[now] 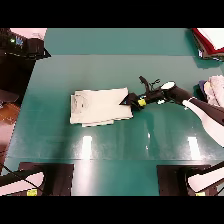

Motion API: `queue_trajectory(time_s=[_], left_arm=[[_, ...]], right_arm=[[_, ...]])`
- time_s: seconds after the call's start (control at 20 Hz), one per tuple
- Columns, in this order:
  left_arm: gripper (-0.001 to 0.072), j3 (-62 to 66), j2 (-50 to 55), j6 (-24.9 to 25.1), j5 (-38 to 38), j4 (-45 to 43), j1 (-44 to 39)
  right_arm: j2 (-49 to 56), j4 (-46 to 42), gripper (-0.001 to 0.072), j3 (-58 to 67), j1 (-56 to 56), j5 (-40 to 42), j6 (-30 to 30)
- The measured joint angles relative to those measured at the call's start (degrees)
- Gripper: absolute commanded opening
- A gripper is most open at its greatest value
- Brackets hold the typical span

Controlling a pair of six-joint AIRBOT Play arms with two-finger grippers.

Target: Fold the shirts.

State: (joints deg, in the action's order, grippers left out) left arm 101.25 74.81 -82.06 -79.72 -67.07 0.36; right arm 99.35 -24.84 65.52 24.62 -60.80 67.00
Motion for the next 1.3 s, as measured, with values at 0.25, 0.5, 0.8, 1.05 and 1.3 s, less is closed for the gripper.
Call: queue_trajectory(time_s=[0.25,0.5,0.8,1.05,1.3], left_arm=[[0.0031,0.0,0.0,0.0,0.0,0.0,0.0],[0.0032,-1.8,0.0,0.0,-0.2,1.4,0.0],[0.0031,-8.4,0.1,0.0,1.7,6.1,-0.3],[0.0031,-10.8,0.1,0.0,8.2,7.7,-4.7],[0.0031,-11.3,0.1,0.0,14.2,8.1,-10.1]], right_arm=[[0.3,0.5,0.0013,-0.2,2.2,5.9,-1.7],[-6.2,0.6,0.0012,-0.2,-3.2,8.7,-3.7],[-19.4,-1.3,0.0011,-0.2,-23.8,7.0,-4.1],[-24.3,-4.2,0.0011,0.4,-41.8,6.8,-4.1],[-20.4,-5.2,0.0011,8.0,-51.9,7.3,-4.5]])
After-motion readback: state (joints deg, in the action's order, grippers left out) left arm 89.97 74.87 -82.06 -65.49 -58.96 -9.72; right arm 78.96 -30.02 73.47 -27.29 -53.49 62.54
